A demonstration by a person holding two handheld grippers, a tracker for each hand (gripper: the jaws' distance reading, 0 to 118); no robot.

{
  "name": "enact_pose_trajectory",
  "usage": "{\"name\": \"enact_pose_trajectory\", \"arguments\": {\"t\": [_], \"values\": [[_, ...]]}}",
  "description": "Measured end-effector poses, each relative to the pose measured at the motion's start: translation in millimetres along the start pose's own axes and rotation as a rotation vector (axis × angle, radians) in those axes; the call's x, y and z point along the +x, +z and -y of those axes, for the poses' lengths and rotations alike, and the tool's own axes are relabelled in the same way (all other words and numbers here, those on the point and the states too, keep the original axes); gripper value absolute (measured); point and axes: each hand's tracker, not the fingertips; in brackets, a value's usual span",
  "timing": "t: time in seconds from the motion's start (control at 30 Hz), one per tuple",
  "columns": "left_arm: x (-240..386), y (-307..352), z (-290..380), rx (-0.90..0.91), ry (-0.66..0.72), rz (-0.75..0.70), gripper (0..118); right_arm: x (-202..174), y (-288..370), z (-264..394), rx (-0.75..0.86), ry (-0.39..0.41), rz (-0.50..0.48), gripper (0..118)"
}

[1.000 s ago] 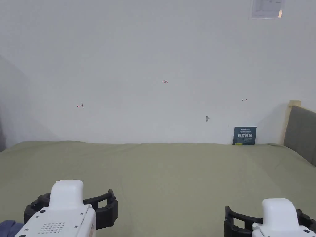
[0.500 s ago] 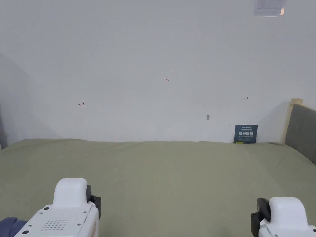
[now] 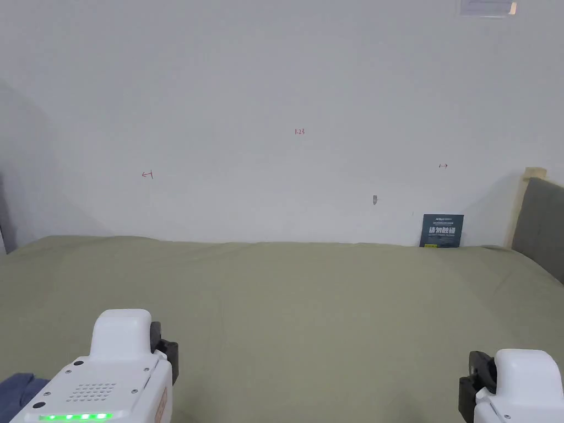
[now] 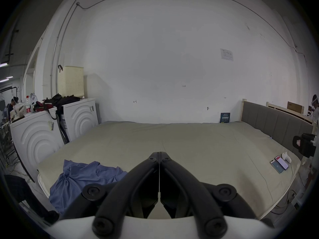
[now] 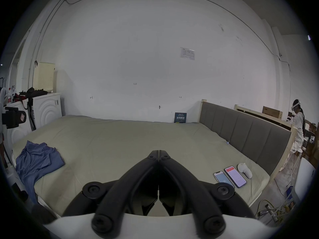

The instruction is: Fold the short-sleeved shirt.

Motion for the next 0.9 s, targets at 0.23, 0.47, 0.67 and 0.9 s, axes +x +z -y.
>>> {"name": "enact_pose_trajectory", "arguments": {"t": [0.23,0.47,0.67,0.9], "values": [[-38,11,3,-0.002,0.015,-0.082,0,-39,-7,-5,-0.004,0.007,-0.098,0],[-117,51,12,-0.023,0.041,-0.298,0,-119,-13,-5,0.005,0.022,-0.297,0],[-174,91,22,-0.042,0.067,-0.469,0,-171,-17,-7,-0.003,0.016,-0.422,0],[-200,99,35,-0.08,0.091,-0.517,0,-203,-18,-5,-0.013,0.035,-0.5,0]]}}
